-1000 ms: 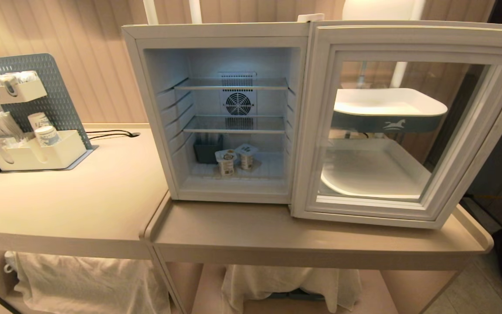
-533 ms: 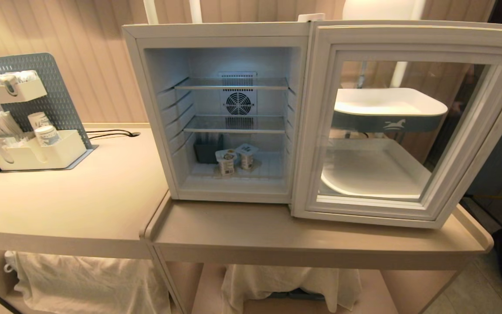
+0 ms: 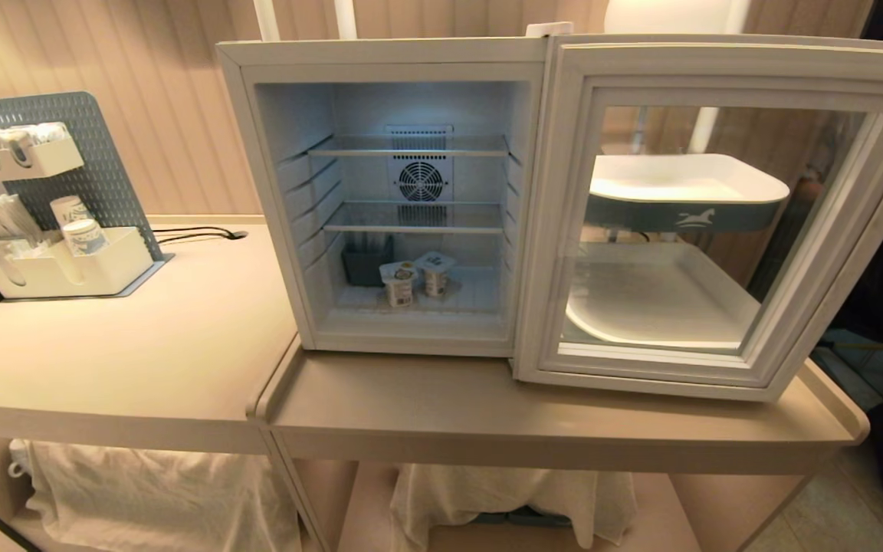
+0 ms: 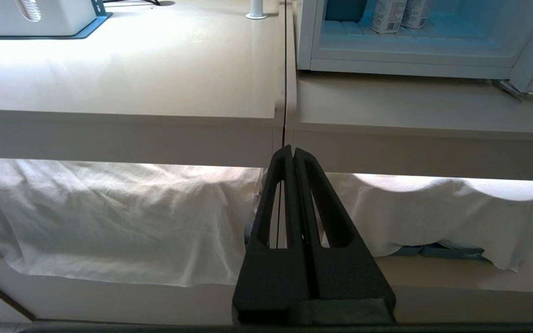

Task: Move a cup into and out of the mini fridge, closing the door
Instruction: Close the freezer door

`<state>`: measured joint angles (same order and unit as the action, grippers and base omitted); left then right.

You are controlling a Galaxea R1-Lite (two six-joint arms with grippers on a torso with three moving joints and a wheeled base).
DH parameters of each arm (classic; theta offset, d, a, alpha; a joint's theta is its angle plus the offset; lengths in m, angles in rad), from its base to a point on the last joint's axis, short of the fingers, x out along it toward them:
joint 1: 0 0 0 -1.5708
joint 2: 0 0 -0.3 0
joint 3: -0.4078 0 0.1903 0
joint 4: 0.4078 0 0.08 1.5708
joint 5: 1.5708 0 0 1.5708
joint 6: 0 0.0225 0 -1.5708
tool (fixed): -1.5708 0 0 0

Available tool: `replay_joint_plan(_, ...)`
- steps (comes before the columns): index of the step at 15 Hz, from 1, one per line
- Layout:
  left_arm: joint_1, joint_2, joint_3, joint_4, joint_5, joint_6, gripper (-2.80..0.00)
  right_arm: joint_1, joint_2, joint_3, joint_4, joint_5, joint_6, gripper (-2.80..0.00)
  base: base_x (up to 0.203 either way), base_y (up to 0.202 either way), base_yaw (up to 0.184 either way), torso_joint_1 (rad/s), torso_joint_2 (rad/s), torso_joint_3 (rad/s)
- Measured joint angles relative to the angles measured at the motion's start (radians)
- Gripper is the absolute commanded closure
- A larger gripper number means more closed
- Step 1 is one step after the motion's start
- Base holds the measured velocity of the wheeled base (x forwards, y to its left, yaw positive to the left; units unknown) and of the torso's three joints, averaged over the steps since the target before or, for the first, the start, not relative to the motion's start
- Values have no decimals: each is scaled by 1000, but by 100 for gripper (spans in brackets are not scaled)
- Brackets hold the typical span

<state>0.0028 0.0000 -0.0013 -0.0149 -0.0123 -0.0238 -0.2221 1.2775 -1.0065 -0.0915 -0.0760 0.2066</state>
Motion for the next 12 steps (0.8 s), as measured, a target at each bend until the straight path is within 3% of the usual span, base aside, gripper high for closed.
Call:
replay_joint_plan(2,1,0,0,0,0,0,0,-136,232,-139,-37,234,14,0,0,0,0,0,0,0)
replay_joint_plan(6,-1,0,0,0,0,1,0,-393,466,-426,80,980,44,0,0,0,0,0,0,0)
replay_joint_plan(8,0,0,0,0,0,1,0,-470,467,-457,155,1274,57,0,0,0,0,0,0,0)
replay_joint_plan(10,-1,0,0,0,0,1,0,-501,449,-465,184,1440,63,0,0,0,0,0,0,0)
replay_joint_plan(12,1,0,0,0,0,0,0,-508,485,-503,192,1469,63,0,0,0,0,0,0,0)
